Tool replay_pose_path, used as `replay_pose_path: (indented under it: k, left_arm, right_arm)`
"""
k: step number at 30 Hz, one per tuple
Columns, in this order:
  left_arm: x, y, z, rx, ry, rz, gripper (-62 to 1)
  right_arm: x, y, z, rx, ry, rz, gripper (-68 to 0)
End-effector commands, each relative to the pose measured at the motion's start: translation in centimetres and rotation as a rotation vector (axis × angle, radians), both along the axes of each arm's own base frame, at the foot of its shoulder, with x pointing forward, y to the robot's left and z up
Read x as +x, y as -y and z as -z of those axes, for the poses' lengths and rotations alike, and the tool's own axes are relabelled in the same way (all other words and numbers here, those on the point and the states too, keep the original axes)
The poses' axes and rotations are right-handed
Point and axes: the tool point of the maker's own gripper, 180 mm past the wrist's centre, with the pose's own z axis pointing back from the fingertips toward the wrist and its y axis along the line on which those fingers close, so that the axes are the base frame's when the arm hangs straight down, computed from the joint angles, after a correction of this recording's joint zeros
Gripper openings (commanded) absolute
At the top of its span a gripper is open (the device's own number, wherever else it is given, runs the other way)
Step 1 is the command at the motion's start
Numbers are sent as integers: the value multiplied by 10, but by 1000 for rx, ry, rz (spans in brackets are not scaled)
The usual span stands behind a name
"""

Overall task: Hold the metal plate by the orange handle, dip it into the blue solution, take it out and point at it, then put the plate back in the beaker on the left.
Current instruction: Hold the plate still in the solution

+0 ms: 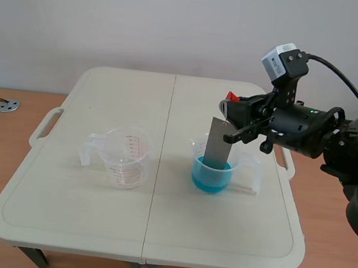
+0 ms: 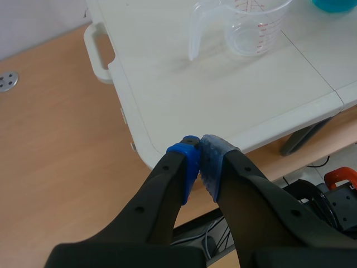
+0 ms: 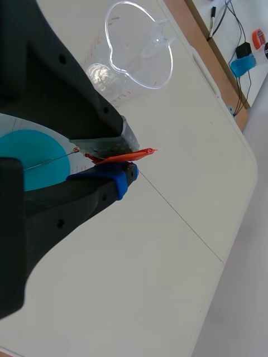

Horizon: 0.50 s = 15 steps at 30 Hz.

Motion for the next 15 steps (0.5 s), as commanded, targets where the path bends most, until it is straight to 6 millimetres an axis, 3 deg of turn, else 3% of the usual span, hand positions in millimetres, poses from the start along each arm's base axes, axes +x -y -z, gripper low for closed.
replay_pose_path:
  k: [1, 15]
  left_arm:
    - [2, 4, -5, -14, 18, 11, -591]
    - [2, 5, -5, -15, 18, 12, -591]
  right_arm:
    - [1, 3, 3, -20, -10, -1, -662]
    - [2, 8, 2, -16, -6, 12, -662]
